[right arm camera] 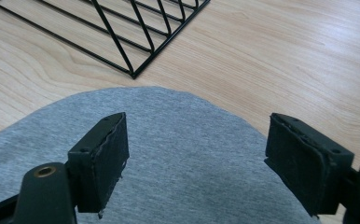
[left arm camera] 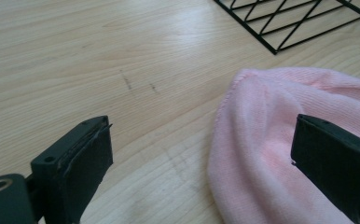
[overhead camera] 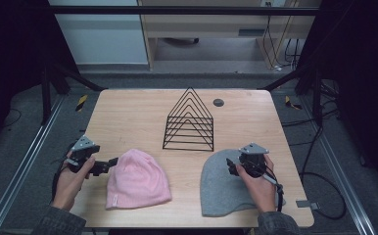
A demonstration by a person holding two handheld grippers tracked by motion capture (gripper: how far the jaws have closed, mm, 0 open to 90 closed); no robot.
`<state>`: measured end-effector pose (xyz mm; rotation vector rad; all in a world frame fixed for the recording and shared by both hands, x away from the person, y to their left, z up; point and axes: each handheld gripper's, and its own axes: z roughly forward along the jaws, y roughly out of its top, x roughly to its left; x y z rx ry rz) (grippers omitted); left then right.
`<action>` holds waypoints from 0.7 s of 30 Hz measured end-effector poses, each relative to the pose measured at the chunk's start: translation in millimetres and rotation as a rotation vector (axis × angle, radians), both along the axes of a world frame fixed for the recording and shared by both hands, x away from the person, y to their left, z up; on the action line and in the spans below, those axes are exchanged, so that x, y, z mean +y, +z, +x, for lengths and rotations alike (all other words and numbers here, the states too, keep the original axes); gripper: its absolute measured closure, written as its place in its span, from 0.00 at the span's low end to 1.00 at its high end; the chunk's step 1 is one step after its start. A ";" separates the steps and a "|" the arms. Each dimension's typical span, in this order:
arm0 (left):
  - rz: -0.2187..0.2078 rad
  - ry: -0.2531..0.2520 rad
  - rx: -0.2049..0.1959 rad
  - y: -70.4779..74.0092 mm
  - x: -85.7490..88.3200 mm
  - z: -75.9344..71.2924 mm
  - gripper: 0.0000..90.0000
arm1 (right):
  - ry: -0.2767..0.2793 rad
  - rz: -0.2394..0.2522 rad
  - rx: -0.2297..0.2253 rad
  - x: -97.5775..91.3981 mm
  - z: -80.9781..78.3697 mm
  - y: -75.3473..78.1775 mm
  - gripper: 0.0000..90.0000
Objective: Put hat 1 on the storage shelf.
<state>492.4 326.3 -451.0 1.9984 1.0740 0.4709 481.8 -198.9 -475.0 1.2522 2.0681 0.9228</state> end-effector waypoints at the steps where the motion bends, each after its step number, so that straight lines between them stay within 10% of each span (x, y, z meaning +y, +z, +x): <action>1: -0.005 -0.005 -0.008 0.7 -2.0 -0.4 0.06 | 0.002 -0.009 -0.005 -0.1 0.6 -0.7 0.24; 13: -0.034 -0.132 0.031 17.5 -22.7 16.7 0.12 | -0.022 0.004 0.017 -3.4 -0.5 -4.1 0.25; 21: 0.054 -0.127 0.116 -8.2 -32.2 42.6 0.24 | -0.011 0.006 0.021 0.3 0.1 -2.2 0.28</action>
